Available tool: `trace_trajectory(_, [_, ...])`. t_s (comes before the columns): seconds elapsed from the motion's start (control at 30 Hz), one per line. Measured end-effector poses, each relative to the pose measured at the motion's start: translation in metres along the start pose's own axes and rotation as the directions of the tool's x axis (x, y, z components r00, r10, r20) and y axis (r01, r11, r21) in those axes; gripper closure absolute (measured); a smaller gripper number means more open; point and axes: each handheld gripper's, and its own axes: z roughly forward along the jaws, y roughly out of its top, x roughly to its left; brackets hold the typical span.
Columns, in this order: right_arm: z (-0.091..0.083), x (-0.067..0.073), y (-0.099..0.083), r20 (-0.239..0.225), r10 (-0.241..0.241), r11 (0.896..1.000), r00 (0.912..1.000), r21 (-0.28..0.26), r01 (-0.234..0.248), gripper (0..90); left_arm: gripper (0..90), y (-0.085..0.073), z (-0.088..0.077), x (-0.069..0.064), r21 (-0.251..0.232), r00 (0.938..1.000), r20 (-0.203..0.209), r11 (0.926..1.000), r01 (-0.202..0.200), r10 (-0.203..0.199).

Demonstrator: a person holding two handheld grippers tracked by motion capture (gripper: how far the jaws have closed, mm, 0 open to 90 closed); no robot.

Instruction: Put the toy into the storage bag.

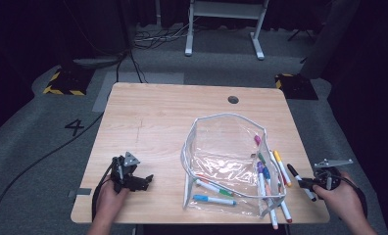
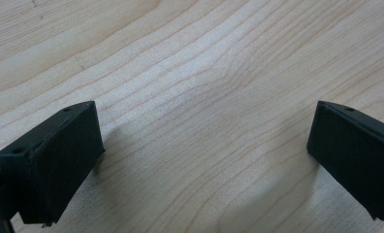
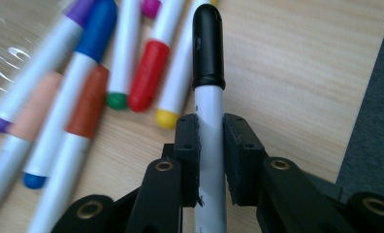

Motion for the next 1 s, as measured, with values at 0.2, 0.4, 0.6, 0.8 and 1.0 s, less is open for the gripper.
trace_trajectory(0.2, [-0.033, 0.005, 0.022, -0.040, -0.032, 0.997, 0.9987, -0.068, 0.029, 77.7, 0.0, 0.000, 0.000, 0.000, 0.000, 1.0000, 0.000, 1.0000, 0.000, 0.000])
trace_trajectory(0.4, [-0.062, 0.013, 0.043, -0.066, -0.082, 0.991, 0.9944, -0.110, 0.074, 77.7, 0.0, 0.000, 0.000, 0.000, 0.000, 1.0000, 0.001, 1.0000, -0.001, 0.001])
trace_trajectory(0.6, [-0.091, 0.024, 0.066, -0.086, -0.136, 0.981, 0.9870, -0.150, 0.122, 77.6, 0.0, 0.000, 0.000, 0.000, 0.000, 1.0000, 0.000, 1.0000, -0.001, 0.001])
trace_trajectory(0.8, [-0.112, 0.042, 0.091, -0.113, -0.214, 0.966, 0.9703, -0.174, 0.193, 77.6, 0.0, 0.000, 0.000, 0.000, 0.000, 1.0000, 0.001, 1.0000, -0.001, 0.001])
trace_trajectory(1.0, [-0.124, 0.067, 0.117, -0.147, -0.289, 0.947, 0.9460, -0.189, 0.260, 77.6, 0.0, 0.000, 0.000, 0.000, 0.001, 1.0000, 0.000, 1.0000, -0.001, 0.001])
